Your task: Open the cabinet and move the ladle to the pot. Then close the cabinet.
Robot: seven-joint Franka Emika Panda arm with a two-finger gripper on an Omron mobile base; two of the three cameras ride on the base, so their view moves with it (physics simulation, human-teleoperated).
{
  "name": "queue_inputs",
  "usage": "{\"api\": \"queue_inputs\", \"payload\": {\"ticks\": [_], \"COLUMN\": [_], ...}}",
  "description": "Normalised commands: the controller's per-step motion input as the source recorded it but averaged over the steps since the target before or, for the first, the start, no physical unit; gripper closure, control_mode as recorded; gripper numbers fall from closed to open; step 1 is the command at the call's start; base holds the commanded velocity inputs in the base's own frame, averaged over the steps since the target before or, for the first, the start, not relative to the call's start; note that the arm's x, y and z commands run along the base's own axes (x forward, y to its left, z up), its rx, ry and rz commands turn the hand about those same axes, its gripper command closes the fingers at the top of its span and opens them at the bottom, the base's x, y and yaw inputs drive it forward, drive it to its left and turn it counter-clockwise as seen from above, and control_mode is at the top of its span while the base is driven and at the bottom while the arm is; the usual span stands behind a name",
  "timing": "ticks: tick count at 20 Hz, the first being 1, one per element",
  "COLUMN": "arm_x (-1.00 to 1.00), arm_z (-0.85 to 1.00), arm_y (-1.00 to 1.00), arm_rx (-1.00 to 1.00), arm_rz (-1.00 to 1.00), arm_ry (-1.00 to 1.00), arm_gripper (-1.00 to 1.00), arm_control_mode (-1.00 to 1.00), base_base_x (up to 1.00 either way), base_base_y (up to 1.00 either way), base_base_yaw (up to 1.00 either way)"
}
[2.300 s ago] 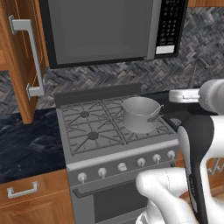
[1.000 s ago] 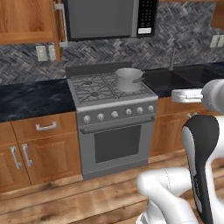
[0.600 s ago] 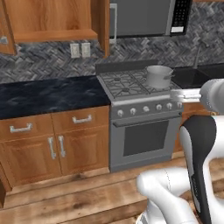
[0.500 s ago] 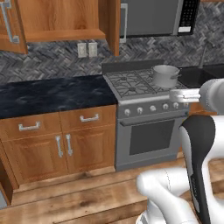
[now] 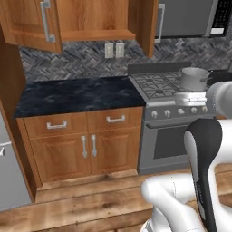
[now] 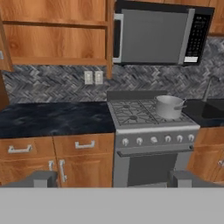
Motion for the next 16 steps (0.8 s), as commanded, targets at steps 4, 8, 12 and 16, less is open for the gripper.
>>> {"api": "queue_inputs", "payload": {"ticks": [4, 8, 12, 16], "arm_x": [0.0, 0.0, 0.0, 0.0], "arm_z": [0.0, 0.0, 0.0, 0.0], "arm_y": [0.0, 0.0, 0.0, 0.0], "arm_rx": [0.0, 0.0, 0.0, 0.0], "arm_rz": [0.0, 0.0, 0.0, 0.0], "arm_ry": [0.0, 0.0, 0.0, 0.0], "arm_gripper": [-1.0, -1.0, -1.0, -1.0], "arm_control_mode": [1.0, 1.0, 1.0, 1.0], "base_base_x": [0.24, 0.33, 0.39, 0.46], "base_base_y": [0.36, 0.33, 0.3, 0.24], "base_base_yaw": [0.17, 0.15, 0.12, 0.08]}}
